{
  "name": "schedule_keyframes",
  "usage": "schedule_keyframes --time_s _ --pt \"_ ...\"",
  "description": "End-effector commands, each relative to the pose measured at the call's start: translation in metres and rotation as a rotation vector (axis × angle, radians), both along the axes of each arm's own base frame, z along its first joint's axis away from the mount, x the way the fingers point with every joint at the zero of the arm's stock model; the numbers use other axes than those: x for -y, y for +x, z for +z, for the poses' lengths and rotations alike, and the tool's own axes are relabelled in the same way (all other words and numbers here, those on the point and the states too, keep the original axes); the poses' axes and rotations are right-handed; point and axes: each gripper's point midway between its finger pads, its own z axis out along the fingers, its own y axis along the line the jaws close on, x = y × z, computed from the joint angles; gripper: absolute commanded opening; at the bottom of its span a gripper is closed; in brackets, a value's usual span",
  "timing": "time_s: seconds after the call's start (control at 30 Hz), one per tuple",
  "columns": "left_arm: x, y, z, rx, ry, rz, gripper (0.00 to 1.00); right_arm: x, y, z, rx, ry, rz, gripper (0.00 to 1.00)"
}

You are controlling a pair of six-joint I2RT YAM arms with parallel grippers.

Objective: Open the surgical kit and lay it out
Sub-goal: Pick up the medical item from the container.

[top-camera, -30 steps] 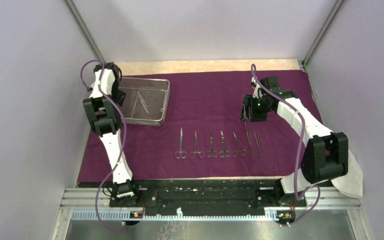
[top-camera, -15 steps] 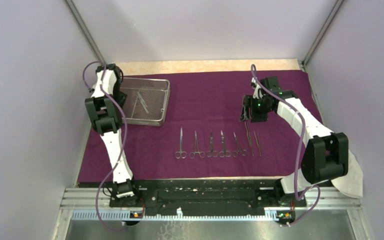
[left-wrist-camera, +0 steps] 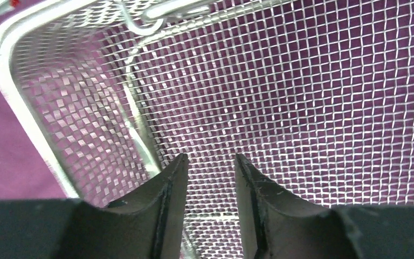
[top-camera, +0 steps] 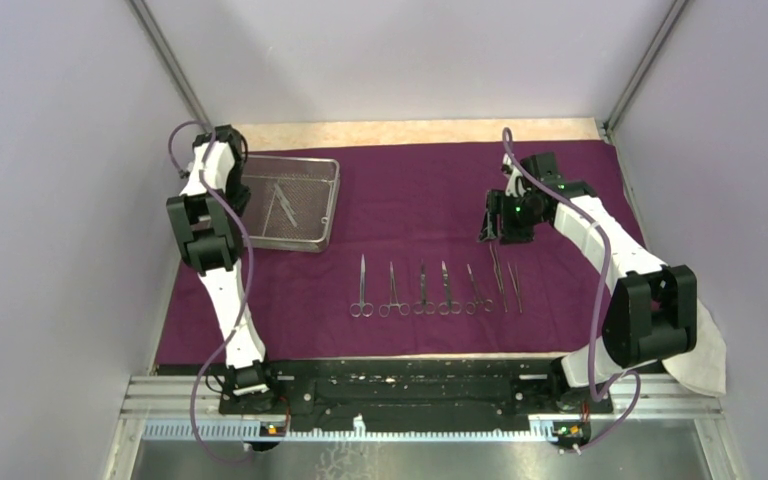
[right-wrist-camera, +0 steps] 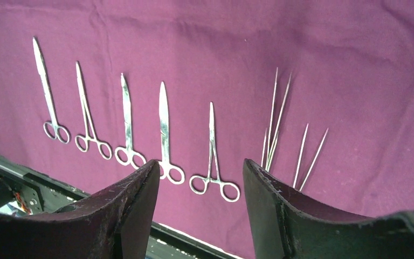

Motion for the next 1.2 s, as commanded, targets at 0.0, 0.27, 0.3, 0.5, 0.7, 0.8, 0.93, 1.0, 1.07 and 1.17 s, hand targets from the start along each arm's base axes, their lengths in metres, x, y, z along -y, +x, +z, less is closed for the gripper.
schedule_keyframes --time_s 0.0,0.27,0.3,0.5,0.7,0.8,0.93,1.0,1.07,1.17 --pt "-0.009 -0.032 0.056 -0.03 0.119 0.023 0.42 -0.008 0.003 0.016 0.064 0.069 -0.005 0.58" --pt "-0.008 -0.042 0.025 -0.169 0.071 0.031 0.45 -0.013 -0.013 0.006 0.061 0.13 -0.019 0.57" --pt "-0.01 -0.041 0.022 -0.178 0.078 0.028 0.41 -0.012 -0.016 0.004 0.056 0.129 -0.022 0.57" --pt "-0.024 -0.04 0.012 -0.19 0.06 0.033 0.39 -0.005 -0.031 -0.001 0.045 0.101 -0.029 0.57" --pt "-0.02 -0.031 -0.009 -0.141 -0.057 0.058 0.21 0.001 -0.034 0.006 0.061 0.069 -0.019 0.57" --pt "-0.021 -0.038 -0.007 -0.155 -0.049 0.099 0.26 0.001 -0.034 0.007 0.062 0.067 -0.017 0.58" --pt "-0.02 -0.039 -0.011 -0.158 -0.056 0.1 0.34 -0.001 -0.032 0.009 0.068 0.079 -0.017 0.57" --pt "-0.013 -0.032 -0.018 -0.145 -0.104 0.068 0.34 0.0 -0.033 0.01 0.063 0.074 -0.019 0.57" --pt "-0.008 -0.029 -0.017 -0.132 -0.133 0.06 0.36 0.003 -0.035 0.01 0.06 0.061 -0.023 0.57" --pt "-0.003 -0.025 -0.012 -0.111 -0.158 0.039 0.41 0.003 -0.037 0.01 0.066 0.061 -0.023 0.57"
